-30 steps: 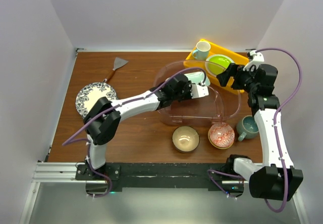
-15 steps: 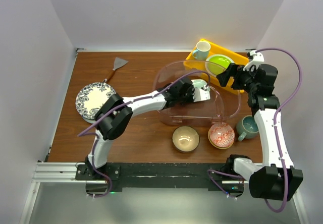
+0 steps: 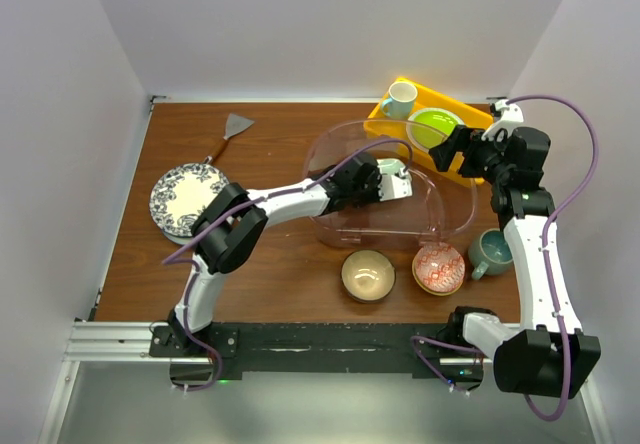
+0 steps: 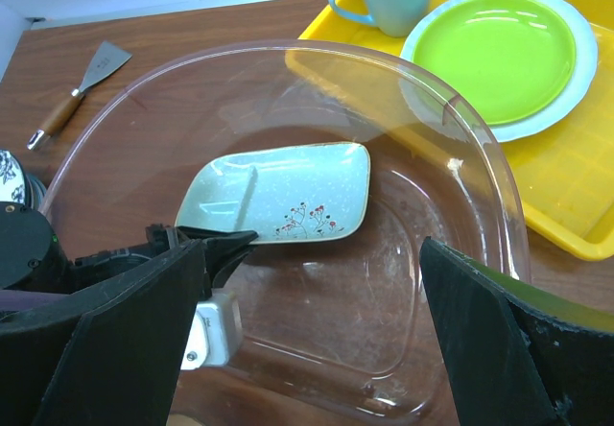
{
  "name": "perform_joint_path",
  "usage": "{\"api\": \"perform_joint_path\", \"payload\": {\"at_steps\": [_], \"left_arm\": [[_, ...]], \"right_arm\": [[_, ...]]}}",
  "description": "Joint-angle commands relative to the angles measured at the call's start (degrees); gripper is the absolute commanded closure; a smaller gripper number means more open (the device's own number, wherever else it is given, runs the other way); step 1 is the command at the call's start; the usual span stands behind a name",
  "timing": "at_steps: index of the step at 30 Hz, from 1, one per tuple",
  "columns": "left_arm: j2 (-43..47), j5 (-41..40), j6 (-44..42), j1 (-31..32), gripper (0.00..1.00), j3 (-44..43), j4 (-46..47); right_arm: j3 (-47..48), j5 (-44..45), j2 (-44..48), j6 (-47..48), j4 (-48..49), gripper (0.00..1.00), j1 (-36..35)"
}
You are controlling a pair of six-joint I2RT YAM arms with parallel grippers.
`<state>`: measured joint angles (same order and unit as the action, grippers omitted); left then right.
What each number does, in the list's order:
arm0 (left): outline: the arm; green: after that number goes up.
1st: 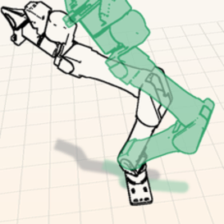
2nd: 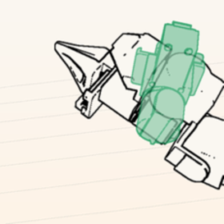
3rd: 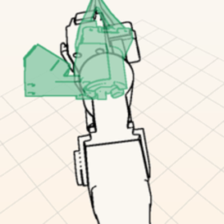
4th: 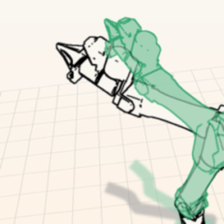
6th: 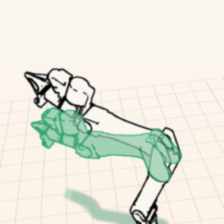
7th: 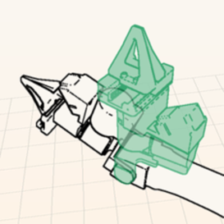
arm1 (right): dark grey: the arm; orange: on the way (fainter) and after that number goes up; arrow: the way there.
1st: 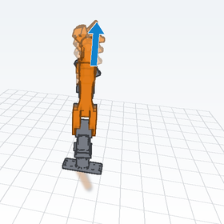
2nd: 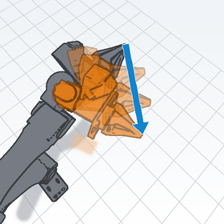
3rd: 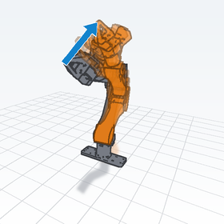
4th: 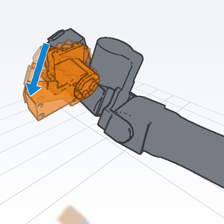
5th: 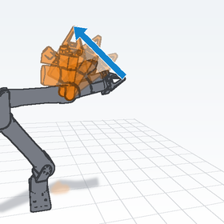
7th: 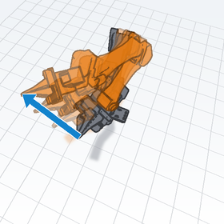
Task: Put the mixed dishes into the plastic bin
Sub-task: Place the plate in the plastic bin.
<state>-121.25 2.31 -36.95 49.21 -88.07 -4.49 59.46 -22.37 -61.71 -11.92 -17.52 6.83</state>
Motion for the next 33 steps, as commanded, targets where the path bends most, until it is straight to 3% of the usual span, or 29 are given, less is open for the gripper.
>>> {"api": "perform_joint_path", "payload": {"at_steps": [1,25,33], "left_arm": [[0.6,-0.6,-1.3,-1.1,0.85,-4.0,7.7],[6.1,-2.1,3.1,-1.5,0.26,-1.5,5.4],[9.1,-1.8,4.8,-1.5,0.13,-1.4,4.6]], "right_arm": [[0.0,0.7,1.3,0.1,2.2,0.02,0.6],[0.0,0.8,2.0,0.6,2.1,0.02,1.0],[0.0,0.6,1.9,0.8,2.1,0.02,1.0]]}}
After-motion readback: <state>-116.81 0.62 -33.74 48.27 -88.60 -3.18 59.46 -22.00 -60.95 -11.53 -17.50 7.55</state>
